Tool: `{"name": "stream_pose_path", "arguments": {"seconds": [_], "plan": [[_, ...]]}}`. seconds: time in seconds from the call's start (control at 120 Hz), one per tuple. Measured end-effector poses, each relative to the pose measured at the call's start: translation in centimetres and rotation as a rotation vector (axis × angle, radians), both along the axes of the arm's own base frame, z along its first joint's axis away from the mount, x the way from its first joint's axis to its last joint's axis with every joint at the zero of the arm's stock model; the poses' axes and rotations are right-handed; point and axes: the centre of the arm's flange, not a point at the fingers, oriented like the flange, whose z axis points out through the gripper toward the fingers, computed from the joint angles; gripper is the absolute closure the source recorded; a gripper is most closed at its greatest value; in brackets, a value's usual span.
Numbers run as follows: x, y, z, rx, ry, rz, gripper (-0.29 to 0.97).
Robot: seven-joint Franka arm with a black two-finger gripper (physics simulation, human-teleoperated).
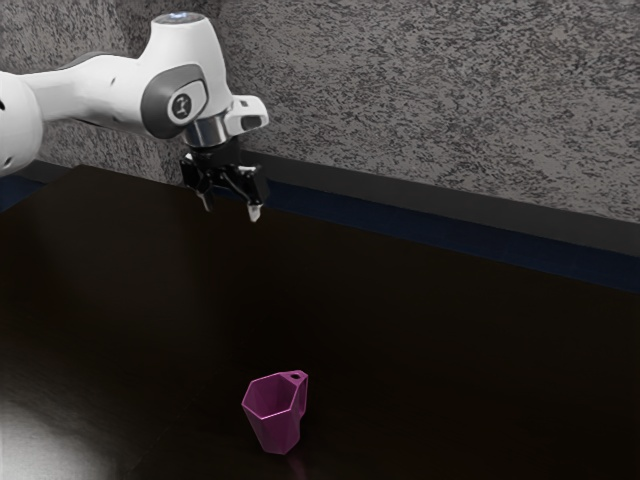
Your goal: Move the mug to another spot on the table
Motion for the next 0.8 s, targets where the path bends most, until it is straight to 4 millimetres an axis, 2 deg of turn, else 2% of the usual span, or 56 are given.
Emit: {"name": "stream_pose_path", "arguments": {"seconds": [0.208, 0.308, 0.425, 0.567, 0.658, 0.8], "plan": [[-0.3, -0.1, 0.8, -0.010, -0.007, 0.011, 0.00], [-0.6, -1.7, 0.3, -0.005, 0.023, -0.011, 0.00], [0.1, -5.1, -2.8, 0.026, 0.099, -0.071, 0.00], [2.3, -8.7, -7.9, 0.070, 0.185, -0.169, 0.00], [3.5, -10.6, -10.0, 0.085, 0.226, -0.233, 0.00], [3.3, -12.7, -13.6, 0.059, 0.327, -0.305, 0.00]]}}
